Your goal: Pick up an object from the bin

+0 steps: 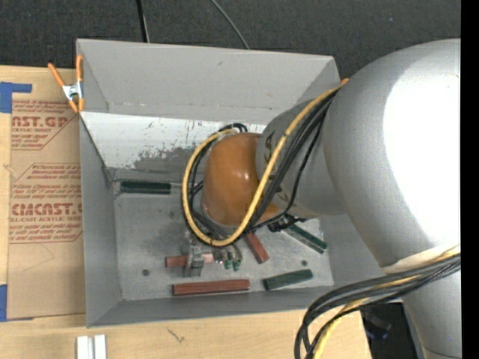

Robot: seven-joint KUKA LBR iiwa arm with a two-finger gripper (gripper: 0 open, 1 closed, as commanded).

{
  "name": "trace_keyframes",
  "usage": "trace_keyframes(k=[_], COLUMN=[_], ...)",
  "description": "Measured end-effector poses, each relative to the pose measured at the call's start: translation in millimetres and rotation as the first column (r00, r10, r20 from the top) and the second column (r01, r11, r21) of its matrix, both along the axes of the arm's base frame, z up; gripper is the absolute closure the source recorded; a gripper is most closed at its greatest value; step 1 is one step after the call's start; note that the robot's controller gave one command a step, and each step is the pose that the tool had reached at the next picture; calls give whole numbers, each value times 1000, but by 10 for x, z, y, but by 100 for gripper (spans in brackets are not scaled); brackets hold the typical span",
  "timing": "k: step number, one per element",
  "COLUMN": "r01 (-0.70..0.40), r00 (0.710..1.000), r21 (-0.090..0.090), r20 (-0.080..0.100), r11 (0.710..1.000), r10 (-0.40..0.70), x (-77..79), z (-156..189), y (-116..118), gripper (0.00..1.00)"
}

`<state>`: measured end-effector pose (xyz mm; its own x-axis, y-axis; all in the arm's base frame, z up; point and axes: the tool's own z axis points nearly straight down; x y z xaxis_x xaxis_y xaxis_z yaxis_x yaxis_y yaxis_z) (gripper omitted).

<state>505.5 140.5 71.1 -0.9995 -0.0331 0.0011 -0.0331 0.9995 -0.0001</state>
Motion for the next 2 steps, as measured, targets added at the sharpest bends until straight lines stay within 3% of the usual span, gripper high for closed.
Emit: trace_keyframes(k=[1,2], r01=[0,-77], r00=[1000,997], r21=[0,0], r20=[0,4], r11=[1000,997], r10=[0,77], x=[0,23], z=[0,1759], y=[0,14], gripper=[100,100])
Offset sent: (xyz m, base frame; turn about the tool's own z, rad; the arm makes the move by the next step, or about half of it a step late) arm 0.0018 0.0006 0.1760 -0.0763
